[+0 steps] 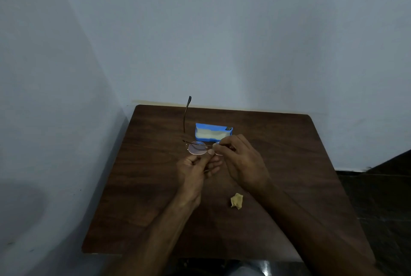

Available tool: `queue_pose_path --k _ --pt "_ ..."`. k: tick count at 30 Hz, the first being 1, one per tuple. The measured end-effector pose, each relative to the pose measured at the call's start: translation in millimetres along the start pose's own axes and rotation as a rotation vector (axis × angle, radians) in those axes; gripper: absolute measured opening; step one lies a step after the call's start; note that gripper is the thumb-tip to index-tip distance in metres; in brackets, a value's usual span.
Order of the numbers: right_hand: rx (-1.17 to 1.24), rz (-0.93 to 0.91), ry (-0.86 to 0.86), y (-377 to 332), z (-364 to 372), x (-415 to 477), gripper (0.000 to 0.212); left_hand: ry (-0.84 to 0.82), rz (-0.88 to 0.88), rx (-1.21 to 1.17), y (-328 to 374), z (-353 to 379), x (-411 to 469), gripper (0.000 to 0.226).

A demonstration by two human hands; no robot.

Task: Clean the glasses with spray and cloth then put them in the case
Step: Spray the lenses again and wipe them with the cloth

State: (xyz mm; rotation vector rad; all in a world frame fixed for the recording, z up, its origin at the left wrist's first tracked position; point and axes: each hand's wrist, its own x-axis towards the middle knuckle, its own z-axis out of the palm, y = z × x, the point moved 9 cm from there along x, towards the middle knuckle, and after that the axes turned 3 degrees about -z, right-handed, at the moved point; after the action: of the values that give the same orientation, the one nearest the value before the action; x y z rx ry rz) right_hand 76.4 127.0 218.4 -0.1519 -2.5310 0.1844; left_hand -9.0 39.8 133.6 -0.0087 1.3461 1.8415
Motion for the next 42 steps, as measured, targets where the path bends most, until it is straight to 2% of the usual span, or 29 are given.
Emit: queue_pose_path --k 2,5,7,9,12,15,21,24,27,31,35,37,40,42 --pt "0.007 0.013 0.002 1.7 -0.5 2.0 0.027 0.011 -0.015 0.005 -0.9 -2.8 1.6 0.01" --pt "0.023 0.064 0.108 1.8 -19.3 16.8 0.022 0.03 -0.034 0.005 -1.6 -5.5 4.4 0.011" --pt "0.029 0.043 0.199 -8.3 -40.4 38.5 0.028 0.034 -0.041 0.002 -3.2 -6.1 6.1 0.012" --pt "0.006 -0.039 0.218 -26.3 -58.0 69.4 0.041 0.026 -0.059 0.002 -6.5 -4.7 6.1 0.014" --pt "-0.039 -0.189 0.054 -45.9 -52.7 113.5 0.06 0.007 -0.075 0.022 -10.8 -0.4 4.4 0.015" --pt "-0.107 -0.264 -0.108 -43.1 -34.8 128.8 0.063 0.014 -0.075 0.039 -10.0 -0.3 2.7 0.014" --pt "0.004 -0.167 -0.048 -13.6 -39.5 97.9 0.034 0.021 -0.07 -0.043 1.1 -10.7 2.7 0.013" --pt "0.092 0.001 -0.018 8.8 -28.6 68.8 0.032 0.034 -0.078 -0.09 3.2 -17.9 3.6 0.012" --pt "0.199 0.171 0.074 30.2 -16.3 35.7 0.017 0.037 -0.075 -0.119 6.8 -19.3 5.4 0.014" --pt "0.269 0.298 0.139 40.1 3.5 -0.8 0.014 0.033 -0.059 -0.131 9.1 -16.0 7.3 0.011" --pt "0.244 0.31 0.121 41.6 17.6 -15.7 0.019 0.052 -0.079 -0.129 1.2 -15.7 7.3 0.01" --pt "0.212 0.283 0.107 39.6 18.5 -17.8 0.029 0.066 -0.09 -0.129 -2.7 -16.7 8.5 0.01" --pt "0.146 0.154 0.083 31.8 13.8 -16.8 0.042 0.076 -0.115 -0.111 -5.3 -16.2 10.5 0.01" --pt "0.119 0.061 0.053 26.5 16.9 -16.0 0.041 0.089 -0.14 -0.092 -7.6 -16.8 11.5 0.01"
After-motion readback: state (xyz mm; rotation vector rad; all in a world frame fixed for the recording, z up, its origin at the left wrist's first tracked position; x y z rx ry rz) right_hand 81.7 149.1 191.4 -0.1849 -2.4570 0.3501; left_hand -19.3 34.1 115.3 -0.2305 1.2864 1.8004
